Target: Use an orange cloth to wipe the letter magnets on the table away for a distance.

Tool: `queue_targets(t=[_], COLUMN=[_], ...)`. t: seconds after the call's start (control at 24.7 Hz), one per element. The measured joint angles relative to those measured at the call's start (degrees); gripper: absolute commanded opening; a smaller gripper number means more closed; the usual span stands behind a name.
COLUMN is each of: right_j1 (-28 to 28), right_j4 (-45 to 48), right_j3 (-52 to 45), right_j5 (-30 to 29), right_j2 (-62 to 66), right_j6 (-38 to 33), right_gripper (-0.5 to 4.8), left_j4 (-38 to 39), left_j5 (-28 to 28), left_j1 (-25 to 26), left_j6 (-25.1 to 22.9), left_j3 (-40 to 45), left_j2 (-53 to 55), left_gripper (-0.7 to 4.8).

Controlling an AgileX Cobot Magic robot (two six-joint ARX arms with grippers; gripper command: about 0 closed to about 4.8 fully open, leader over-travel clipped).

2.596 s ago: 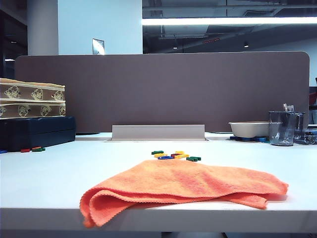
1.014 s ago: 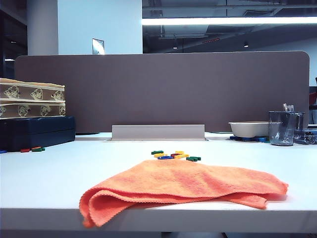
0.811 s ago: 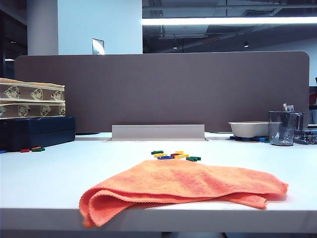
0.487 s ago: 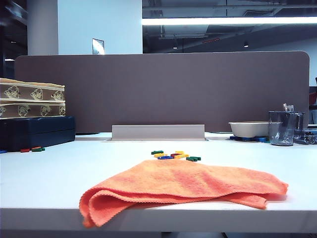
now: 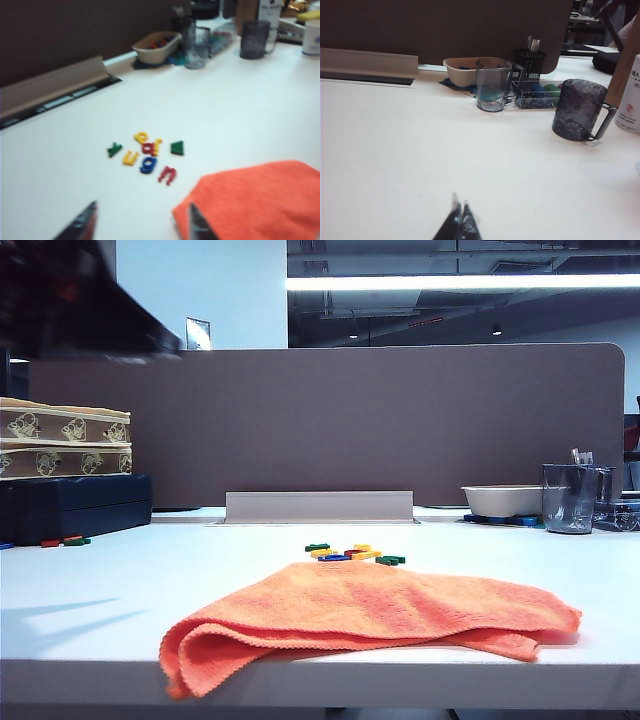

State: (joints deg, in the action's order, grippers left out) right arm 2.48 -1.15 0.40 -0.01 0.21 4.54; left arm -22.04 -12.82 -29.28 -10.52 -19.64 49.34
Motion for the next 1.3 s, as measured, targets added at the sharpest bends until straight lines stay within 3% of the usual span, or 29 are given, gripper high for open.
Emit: queue_targets(t=[0.16,0.41,0.65,0.97,1.3], right_j1=[0.00,0.00,0.00,0.00,0.00], right_j4=[0.02,0.00,0.00,0.02,0.00], right_j3=[0.00,0.00,0.00,0.00,0.00], right_j5=[0.00,0.00,0.00,0.00,0.00], right_j2=[0.00,0.00,0.00,0.00,0.00], right_j6=[0.00,0.00,0.00,0.00,0.00], right_gripper=[-0.05,-0.05,-0.05,-0.05,-0.05], left_j4=[-0.61,-10.36,-11.65,-14.23,-14.16], left_j5=[0.02,-1.03,-1.36,-1.33,-3.67], left_j1=[-1.81,-8.46,-13.79,-15.56,-16.35], left_j6=[-0.15,-0.02,-0.02,0.11,3.54], left_j3=[-1.57,-3.50,-7.78,-12.94,-14.64], left_j2=[5.09,20.13,29.42,39.17,46.36], left_gripper=[3.01,3.01,3.01,3.01,3.01])
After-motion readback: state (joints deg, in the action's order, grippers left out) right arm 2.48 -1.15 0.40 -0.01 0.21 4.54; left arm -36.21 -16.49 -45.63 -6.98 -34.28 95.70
